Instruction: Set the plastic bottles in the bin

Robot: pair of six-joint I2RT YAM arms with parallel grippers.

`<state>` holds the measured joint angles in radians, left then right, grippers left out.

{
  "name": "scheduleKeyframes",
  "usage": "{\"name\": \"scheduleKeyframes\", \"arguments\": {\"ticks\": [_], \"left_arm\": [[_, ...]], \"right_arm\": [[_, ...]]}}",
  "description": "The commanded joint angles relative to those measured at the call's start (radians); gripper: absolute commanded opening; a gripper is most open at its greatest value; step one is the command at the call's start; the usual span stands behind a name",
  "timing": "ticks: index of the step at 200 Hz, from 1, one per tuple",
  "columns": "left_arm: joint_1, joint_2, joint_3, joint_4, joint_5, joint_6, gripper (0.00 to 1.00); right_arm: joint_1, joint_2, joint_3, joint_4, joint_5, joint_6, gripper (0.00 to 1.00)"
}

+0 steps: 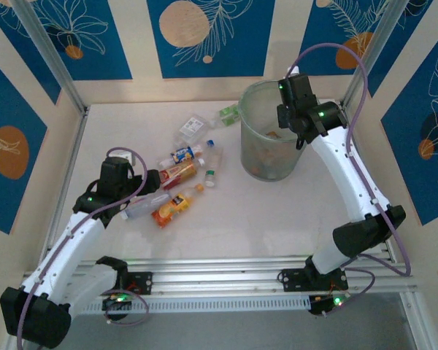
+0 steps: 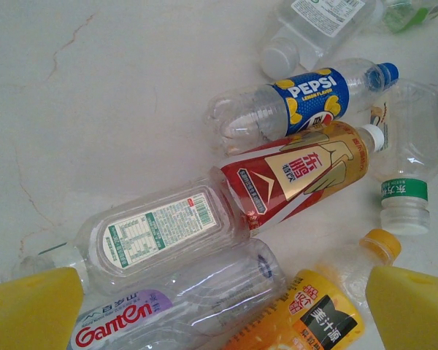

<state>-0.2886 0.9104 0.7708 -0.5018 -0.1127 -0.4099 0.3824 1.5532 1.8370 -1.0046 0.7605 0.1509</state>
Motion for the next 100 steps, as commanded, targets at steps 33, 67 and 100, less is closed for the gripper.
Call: {"name": "scheduleKeyframes", "arguments": {"ticks": [33,67,100], "left_arm": [[-0.01,-0.024,0.0,0.017,0.007,0.005,1.0],[-0.01,-0.025,0.001,0.016,0.006,0.008,0.99],[-0.01,-0.031,-0.001,0.011,0.002,0.008,0.99]], "right_arm": [[-0.042,0.069,0.009,0.069,-0.048,-0.026,0.29],[-0.055,0.134,0.027,0.077,-0.027,-0.051,0.29],[-0.078,0.186,0.044,0.059,-0.031,-0.052,0.29]]}}
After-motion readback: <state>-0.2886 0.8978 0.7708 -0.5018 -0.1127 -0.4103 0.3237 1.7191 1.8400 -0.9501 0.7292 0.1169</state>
